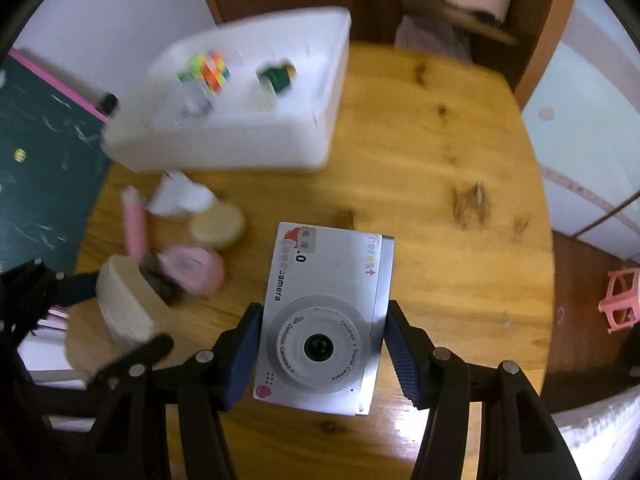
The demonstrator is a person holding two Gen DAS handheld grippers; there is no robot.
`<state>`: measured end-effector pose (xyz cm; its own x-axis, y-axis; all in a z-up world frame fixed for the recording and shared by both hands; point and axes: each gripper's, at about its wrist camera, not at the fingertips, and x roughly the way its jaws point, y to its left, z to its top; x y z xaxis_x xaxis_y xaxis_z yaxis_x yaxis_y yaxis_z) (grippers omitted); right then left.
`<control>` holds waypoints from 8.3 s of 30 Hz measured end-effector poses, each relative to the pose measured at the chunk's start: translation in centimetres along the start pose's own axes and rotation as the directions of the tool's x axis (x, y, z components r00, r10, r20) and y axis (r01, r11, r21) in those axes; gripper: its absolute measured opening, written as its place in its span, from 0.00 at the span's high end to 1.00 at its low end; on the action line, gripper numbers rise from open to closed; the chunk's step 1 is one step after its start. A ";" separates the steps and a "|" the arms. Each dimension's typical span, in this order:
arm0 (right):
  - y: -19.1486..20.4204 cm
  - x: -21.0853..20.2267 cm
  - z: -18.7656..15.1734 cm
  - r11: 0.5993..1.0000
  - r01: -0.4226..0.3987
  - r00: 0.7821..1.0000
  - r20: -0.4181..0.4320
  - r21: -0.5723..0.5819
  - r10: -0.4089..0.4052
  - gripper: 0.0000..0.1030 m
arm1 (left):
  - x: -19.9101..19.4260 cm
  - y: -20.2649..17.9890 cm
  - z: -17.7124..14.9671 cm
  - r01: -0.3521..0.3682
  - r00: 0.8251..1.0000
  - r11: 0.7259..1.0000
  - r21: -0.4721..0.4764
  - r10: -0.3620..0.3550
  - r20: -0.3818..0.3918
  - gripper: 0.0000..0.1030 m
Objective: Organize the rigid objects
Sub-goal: 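Lift the beige box and white lens device and carry both over the white bin, then lower both held boxes into the white bin and open both tools, then withdraw both tools from the bin back toward the table objects, then grasp the pink hair roller with the left tool while the right tool grasps the pink tape dispenser, then lift the pink roller and pink tape dispenser and carry both over the bin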
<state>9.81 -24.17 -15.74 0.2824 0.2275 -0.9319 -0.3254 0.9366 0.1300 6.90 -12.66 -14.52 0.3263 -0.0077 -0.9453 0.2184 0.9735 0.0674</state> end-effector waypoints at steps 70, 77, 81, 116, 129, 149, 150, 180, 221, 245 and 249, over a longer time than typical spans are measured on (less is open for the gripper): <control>8.1 14.4 18.5 0.976 -0.081 0.993 -0.063 0.200 0.095 0.44 | 17.1 18.0 23.0 0.054 0.997 0.998 -0.043 -0.056 -0.046 0.36; 7.8 11.8 17.0 0.976 -0.080 0.995 -0.037 0.201 0.089 0.43 | 15.6 18.1 22.6 0.076 0.996 0.995 -0.059 -0.078 -0.038 0.17; 7.3 9.6 15.9 0.973 -0.089 0.995 -0.015 0.212 0.094 0.43 | 12.6 18.3 22.3 0.068 0.998 0.996 -0.065 -0.067 0.011 0.08; 7.7 -10.8 9.0 0.994 -0.021 0.970 0.242 0.110 -0.007 0.24 | -13.8 18.6 10.5 -0.027 0.960 0.967 -0.252 0.095 0.262 0.04; 6.1 -10.8 2.7 0.998 -0.021 0.968 0.252 0.066 0.004 0.24 | -14.2 16.6 3.2 -0.092 0.957 0.941 -0.325 0.174 0.233 0.04; 8.0 -1.7 -2.7 0.994 0.006 0.982 0.187 -0.106 0.014 0.24 | -4.0 15.5 -2.7 -0.138 0.977 0.901 -0.410 0.193 0.096 0.04; 8.1 -1.1 -2.7 0.993 -0.001 0.983 0.181 -0.120 0.023 0.24 | -3.3 15.6 -2.8 -0.140 0.977 0.898 -0.417 0.194 0.089 0.04; 10.6 12.4 -2.0 0.855 -0.077 0.992 0.049 -0.514 0.119 0.34 | 11.6 17.6 -2.6 -0.145 0.983 0.771 -0.620 0.041 -0.179 0.26; 11.5 5.0 -4.8 0.902 -0.114 0.983 0.087 -0.416 0.164 0.49 | 5.0 16.8 -5.2 -0.097 0.991 0.857 -0.506 0.037 -0.127 0.75; 9.0 -14.0 13.0 0.992 -0.043 0.918 0.387 -0.117 0.085 0.49 | -15.4 18.3 10.9 0.031 0.938 0.962 -0.270 0.066 0.341 0.75; 7.7 -12.1 16.8 0.999 -0.006 0.923 0.384 -0.036 0.019 0.49 | -14.1 18.9 14.7 0.020 0.927 0.969 -0.245 0.074 0.368 0.75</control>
<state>19.06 -15.23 2.23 0.6009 0.3299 -0.7280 -0.3588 0.9253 0.1231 19.93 2.47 4.79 0.6568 -0.0196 -0.7538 -0.0072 0.9995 -0.0323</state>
